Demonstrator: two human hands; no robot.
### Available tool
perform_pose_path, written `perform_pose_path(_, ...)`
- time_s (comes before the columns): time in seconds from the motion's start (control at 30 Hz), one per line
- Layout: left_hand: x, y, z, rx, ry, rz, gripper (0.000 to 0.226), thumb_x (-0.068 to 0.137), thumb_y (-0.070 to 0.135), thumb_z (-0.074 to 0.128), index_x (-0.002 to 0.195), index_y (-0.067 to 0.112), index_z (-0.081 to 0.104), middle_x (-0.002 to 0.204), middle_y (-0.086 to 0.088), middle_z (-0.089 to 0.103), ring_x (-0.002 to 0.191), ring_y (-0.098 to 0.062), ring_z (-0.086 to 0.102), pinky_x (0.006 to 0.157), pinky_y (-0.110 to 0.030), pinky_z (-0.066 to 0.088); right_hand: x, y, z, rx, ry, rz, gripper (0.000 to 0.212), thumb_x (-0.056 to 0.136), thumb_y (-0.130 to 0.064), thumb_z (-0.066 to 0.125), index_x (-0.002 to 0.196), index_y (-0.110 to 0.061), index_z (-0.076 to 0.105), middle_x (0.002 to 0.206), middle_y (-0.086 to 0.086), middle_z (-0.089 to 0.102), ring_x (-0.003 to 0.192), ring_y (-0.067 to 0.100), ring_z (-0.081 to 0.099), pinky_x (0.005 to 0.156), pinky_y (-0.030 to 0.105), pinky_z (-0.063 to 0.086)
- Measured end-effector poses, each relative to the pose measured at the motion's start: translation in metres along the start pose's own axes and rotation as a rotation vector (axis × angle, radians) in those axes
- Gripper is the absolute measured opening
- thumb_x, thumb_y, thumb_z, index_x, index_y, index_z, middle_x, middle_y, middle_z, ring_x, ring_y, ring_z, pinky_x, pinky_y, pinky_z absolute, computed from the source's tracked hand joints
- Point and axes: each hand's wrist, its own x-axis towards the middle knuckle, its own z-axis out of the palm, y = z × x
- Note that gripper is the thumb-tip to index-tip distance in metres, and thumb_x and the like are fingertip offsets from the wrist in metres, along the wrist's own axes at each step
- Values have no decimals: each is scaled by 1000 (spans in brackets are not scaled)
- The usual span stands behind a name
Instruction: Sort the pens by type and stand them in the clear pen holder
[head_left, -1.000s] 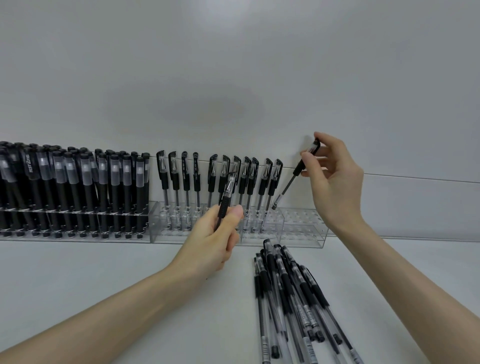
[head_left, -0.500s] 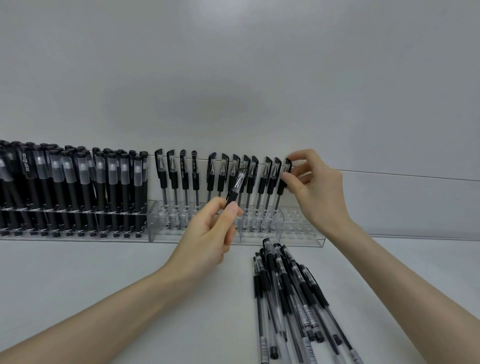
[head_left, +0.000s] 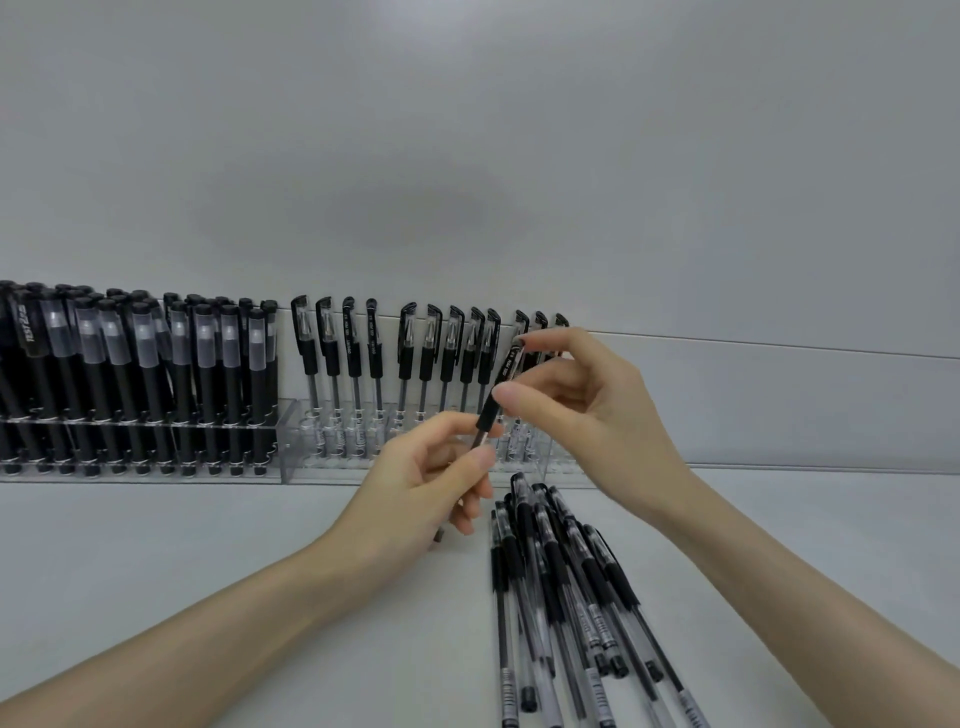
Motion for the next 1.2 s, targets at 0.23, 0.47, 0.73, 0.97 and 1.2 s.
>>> perform_pose_path(0.23,2,-7,-4,167,3,69,28,77,30,66,103,18,66,90,2,68,81,-7,65,73,-20,50,1,0,0,107,126,-24,26,87,-5,66,109,-17,58,69,-3,69,67,13,68,67,24,53)
perform_pose_path(0.47,5,-26,-18,1058,133,431,40,89,48,39,116,27,60,115,12,52,112,-4,40,93,-24,22,20,7,-40,-205,464,-164,32,89,-13,62,113,-27,46,82,-1,65,74,20,67,73,34,55)
perform_pose_path(0.73,5,-36,-17,1316,54,399,52,92,51,31,130,23,51,130,-1,53,124,-16,34,107,-42,13,26,27,-42,-310,495,-180,28,92,-12,59,114,-22,45,89,5,67,78,19,67,71,28,54)
perform_pose_path(0.97,6,-35,-18,1378,50,399,50,92,51,31,129,24,52,127,-1,55,120,-16,37,103,-43,18,30,42,-32,-448,341,-137,26,90,-10,62,114,-16,55,82,-6,60,71,20,66,72,35,55)
perform_pose_path(1.2,6,-35,-17,1374,56,399,49,92,49,32,128,24,53,126,-1,56,119,-16,38,103,-42,19,27,41,-32,-509,241,-88,25,89,-7,61,113,-16,56,75,-12,58,66,17,67,72,42,54)
